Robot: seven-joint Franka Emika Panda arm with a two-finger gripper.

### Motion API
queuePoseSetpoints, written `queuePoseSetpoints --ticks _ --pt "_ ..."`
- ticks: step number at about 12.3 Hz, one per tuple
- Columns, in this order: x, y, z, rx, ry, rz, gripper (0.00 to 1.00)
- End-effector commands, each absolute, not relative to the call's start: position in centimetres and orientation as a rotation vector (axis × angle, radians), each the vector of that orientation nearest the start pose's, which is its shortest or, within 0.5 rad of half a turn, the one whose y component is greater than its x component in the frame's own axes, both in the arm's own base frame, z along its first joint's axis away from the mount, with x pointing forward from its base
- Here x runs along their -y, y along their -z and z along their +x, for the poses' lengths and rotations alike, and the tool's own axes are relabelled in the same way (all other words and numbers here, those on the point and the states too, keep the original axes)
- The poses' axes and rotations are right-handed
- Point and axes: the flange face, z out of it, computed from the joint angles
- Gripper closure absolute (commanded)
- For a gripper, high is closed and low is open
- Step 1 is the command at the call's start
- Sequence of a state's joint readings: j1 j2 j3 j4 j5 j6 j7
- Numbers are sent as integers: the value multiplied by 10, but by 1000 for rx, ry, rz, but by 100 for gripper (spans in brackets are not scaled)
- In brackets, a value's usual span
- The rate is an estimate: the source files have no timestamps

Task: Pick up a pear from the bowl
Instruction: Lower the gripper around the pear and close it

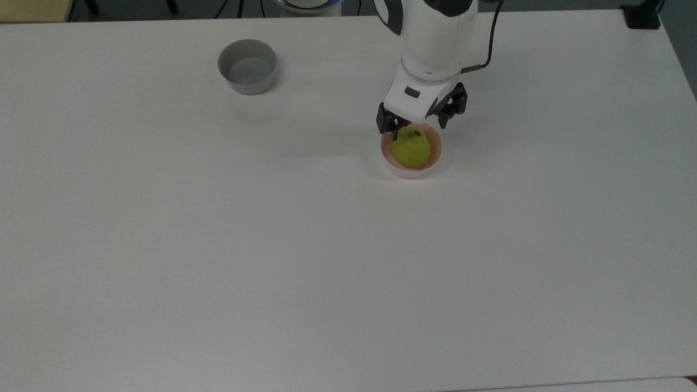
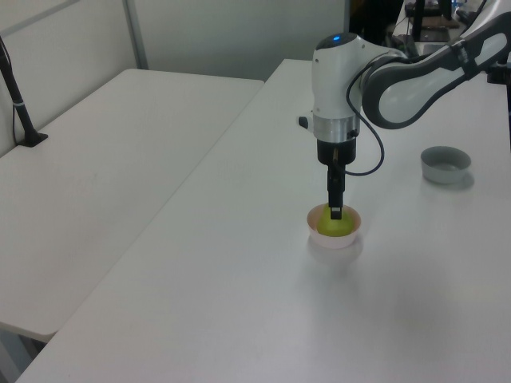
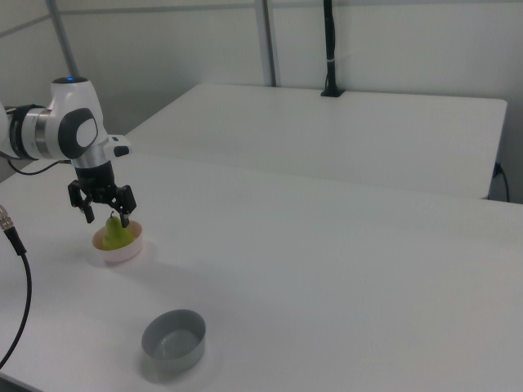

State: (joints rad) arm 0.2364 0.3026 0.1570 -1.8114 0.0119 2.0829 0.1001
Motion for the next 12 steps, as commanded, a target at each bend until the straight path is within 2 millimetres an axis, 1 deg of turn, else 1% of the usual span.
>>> queuePoseSetpoints --ticks 1,2,6,7,9,10,11,12 --pt "-235 -367 584 416 -39 -3068 6" --pt "-235 -361 583 428 -45 -3076 7" --pt "-233 -340 585 451 -55 -3095 21" --pt "-232 -340 585 449 -55 -3095 39" --pt "-230 -342 586 453 -55 -3095 86" --pt "-230 -343 585 454 -54 -3096 100" --pt "-230 -347 585 451 -54 -3097 100" --pt "-228 -357 585 440 -35 -3099 100"
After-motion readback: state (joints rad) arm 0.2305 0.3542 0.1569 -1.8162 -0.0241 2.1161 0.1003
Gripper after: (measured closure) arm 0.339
